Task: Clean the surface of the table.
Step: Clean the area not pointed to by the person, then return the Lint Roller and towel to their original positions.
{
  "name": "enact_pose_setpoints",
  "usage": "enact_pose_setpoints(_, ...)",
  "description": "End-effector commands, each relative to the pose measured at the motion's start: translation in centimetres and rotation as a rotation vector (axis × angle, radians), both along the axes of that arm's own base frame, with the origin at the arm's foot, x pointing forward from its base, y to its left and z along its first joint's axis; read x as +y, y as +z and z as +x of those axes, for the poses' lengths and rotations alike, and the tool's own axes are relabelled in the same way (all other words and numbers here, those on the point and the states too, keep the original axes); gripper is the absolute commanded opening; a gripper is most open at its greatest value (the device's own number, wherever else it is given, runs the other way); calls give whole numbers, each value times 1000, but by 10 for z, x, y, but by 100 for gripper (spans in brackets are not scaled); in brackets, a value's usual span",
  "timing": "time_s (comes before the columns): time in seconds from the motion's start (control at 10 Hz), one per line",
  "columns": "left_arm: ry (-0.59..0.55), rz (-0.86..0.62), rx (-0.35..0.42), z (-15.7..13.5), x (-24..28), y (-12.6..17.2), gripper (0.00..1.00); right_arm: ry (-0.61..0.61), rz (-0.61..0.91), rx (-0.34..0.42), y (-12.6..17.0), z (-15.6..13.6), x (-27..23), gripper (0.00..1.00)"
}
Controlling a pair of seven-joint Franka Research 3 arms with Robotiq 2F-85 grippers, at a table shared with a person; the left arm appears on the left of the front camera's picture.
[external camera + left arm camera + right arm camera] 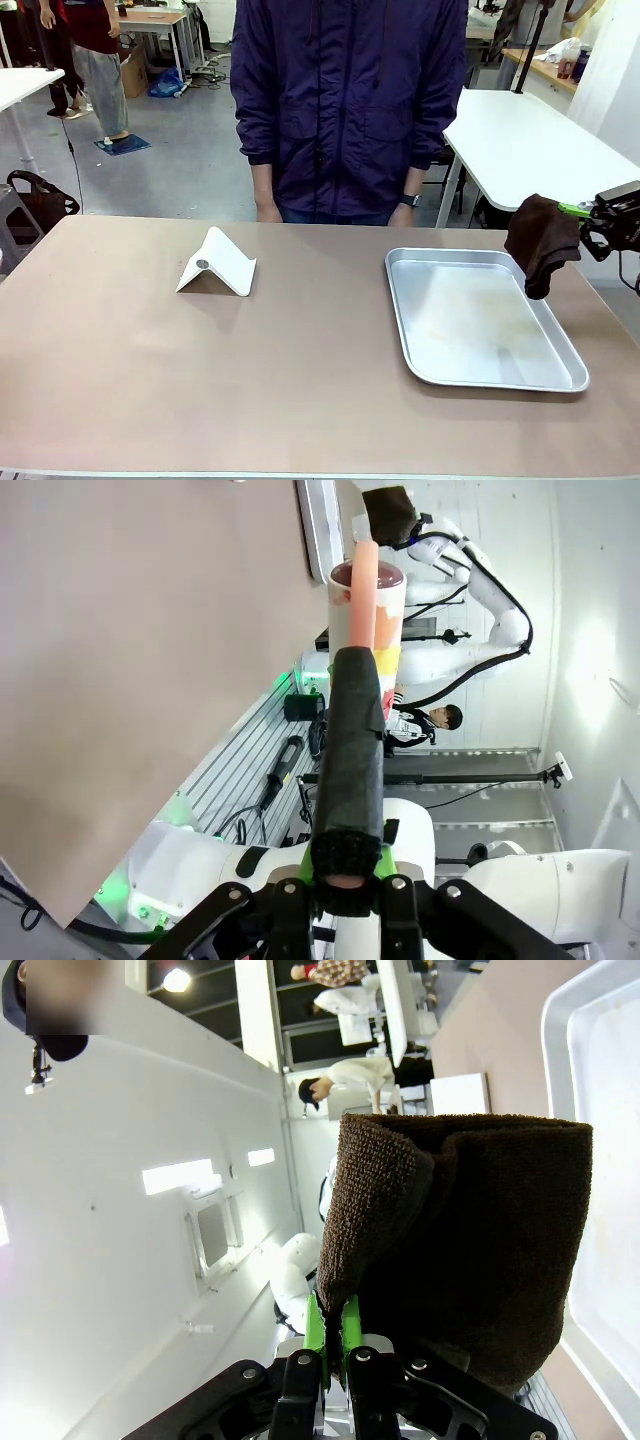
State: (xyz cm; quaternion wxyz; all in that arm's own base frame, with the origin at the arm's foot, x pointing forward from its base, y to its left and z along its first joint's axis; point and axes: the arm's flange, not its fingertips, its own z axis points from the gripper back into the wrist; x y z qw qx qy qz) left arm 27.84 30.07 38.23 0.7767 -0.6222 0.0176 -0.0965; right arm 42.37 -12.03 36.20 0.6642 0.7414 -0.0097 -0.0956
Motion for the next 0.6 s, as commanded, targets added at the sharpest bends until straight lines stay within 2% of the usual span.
enact_pose_setpoints(0.0,10,9,26,11,-3,11,22,0,10,10,7,0,0,7)
enact_pose_setpoints(0.5,10,9,26,11,-3,11,22,0,10,10,7,0,0,7)
